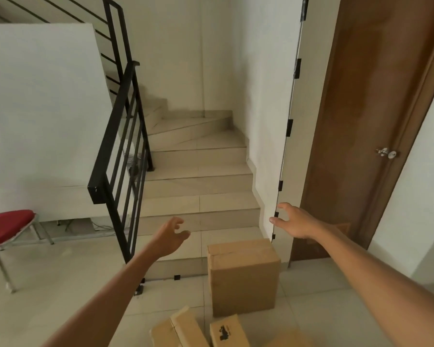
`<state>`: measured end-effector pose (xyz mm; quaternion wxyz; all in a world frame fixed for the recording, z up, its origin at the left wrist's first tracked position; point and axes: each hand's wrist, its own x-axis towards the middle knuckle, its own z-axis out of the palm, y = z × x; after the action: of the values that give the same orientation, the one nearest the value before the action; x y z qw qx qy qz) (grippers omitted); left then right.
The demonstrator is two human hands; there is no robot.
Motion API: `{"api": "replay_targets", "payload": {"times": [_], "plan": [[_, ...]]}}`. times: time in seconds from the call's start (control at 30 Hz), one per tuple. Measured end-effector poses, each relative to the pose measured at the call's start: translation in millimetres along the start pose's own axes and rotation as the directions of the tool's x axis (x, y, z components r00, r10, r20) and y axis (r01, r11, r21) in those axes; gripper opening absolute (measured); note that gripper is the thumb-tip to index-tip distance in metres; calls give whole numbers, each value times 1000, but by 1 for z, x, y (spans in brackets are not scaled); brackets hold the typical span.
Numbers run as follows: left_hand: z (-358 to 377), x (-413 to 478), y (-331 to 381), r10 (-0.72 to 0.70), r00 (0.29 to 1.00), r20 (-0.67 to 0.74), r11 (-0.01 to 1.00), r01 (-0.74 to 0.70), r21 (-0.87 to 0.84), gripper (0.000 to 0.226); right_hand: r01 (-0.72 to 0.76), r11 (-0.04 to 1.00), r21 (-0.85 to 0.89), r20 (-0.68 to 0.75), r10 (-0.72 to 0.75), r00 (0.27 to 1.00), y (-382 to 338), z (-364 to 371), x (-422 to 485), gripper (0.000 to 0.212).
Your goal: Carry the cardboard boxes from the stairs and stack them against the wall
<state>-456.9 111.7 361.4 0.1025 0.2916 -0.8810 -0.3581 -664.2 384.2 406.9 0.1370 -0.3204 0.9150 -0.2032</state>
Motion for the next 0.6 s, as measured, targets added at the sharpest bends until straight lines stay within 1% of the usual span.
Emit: {"api": "replay_targets", "payload": {"times": [0.17, 0.3, 0.5, 0.6], "plan": [[32, 35, 9, -76, 997, -1, 997, 76, -13, 52, -8, 1000, 19, 71, 6, 997, 41, 2, 50, 75], [61, 67, -2, -135, 990, 32, 991, 136, -11, 53, -22, 999, 28, 131, 18, 991, 66, 13, 94, 76], [95, 142, -17, -207, 978, 37, 977, 208, -52, 51, -30, 1000, 3, 179, 29, 984, 99, 25, 178, 72], [107, 181, -22, -229, 971, 72, 971, 233, -46, 51, -53, 998, 16, 207, 49, 977, 111, 30, 214, 72]]}}
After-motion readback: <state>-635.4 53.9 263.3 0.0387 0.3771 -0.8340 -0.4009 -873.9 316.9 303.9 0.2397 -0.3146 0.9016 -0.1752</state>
